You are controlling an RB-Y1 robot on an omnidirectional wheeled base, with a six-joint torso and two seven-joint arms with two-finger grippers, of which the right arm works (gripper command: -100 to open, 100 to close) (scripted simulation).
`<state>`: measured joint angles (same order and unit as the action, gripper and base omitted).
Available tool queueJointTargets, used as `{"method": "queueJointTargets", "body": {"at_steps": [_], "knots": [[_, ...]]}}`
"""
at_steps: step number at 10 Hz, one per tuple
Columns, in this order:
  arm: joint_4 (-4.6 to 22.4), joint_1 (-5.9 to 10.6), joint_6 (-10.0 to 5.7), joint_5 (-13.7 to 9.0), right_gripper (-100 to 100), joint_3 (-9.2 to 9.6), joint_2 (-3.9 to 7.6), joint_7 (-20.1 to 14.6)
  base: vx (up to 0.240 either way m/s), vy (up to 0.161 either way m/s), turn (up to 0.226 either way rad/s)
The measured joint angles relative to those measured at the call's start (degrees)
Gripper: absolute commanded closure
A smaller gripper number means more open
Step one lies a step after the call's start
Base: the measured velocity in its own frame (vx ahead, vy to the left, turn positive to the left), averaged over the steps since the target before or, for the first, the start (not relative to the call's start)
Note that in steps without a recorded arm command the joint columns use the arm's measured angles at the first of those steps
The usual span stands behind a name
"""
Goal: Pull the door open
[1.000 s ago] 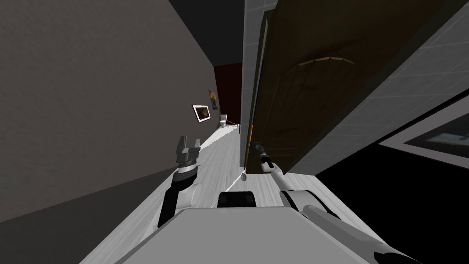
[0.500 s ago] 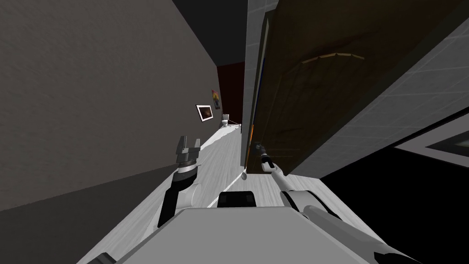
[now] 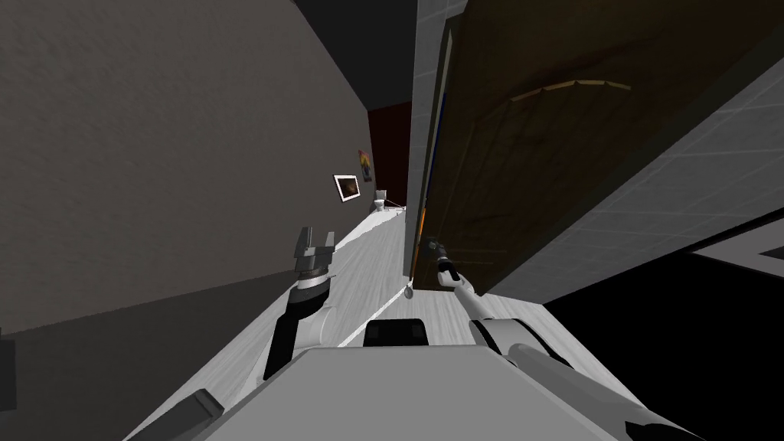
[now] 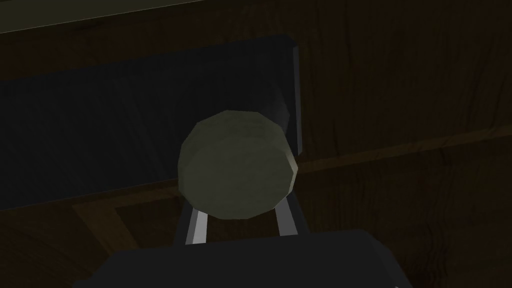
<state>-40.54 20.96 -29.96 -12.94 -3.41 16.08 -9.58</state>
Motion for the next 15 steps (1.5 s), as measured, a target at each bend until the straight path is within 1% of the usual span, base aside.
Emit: {"method": "queueJointTargets", "body": {"at_steps": [1, 2, 3, 5, 6, 7, 8, 9, 10, 11, 12, 13, 14, 15], "knots": [[0.6, 0.36, -0.18, -0.6, 100, 0.10, -0.02, -1.4, -0.047, -0.037, 0.123], [0.6, 0.24, -0.24, -1.7, 100, 0.21, 0.10, -2.9, -0.037, -0.032, 0.056], [0.4, 0.04, -0.20, -2.2, 100, 0.29, 0.08, -4.1, -0.050, -0.028, 0.095], [-0.1, -0.25, 0.32, -4.5, 100, 0.42, 0.28, -7.1, -0.064, -0.050, 0.109], [0.1, -0.26, 0.15, -5.1, 100, 0.58, 0.23, -8.5, -0.044, -0.033, 0.112], [0.1, -0.41, 0.20, -6.1, 100, 0.78, 0.43, -10.2, -0.035, -0.023, 0.059], [0.8, -0.04, -0.08, -6.6, 100, 0.87, 0.41, -11.5, -0.040, -0.023, 0.081], [0.4, -0.28, 0.14, -7.6, 100, 0.87, 0.41, -12.9, -0.072, -0.048, 0.168], [0.9, 0.03, 0.09, -8.9, 100, 0.91, 0.51, -14.5, -0.053, -0.042, 0.080], [1.7, 0.37, -0.24, -9.5, 100, 1.17, 0.57, -16.0, -0.014, -0.009, 0.001], [0.9, -0.04, 0.09, -9.7, 100, 1.18, 0.49, -16.6, -0.022, -0.015, 0.098], [-0.4, -0.82, 0.79, -10.5, 100, 1.04, 0.53, -17.6, -0.054, -0.041, 0.132], [0.0, -0.62, 0.74, -11.7, 100, 1.14, 0.61, -19.2, -0.045, -0.036, 0.059], [-0.4, -0.86, 0.76, -12.3, 100, 1.19, 0.52, -20.4, -0.048, -0.035, 0.110]]}}
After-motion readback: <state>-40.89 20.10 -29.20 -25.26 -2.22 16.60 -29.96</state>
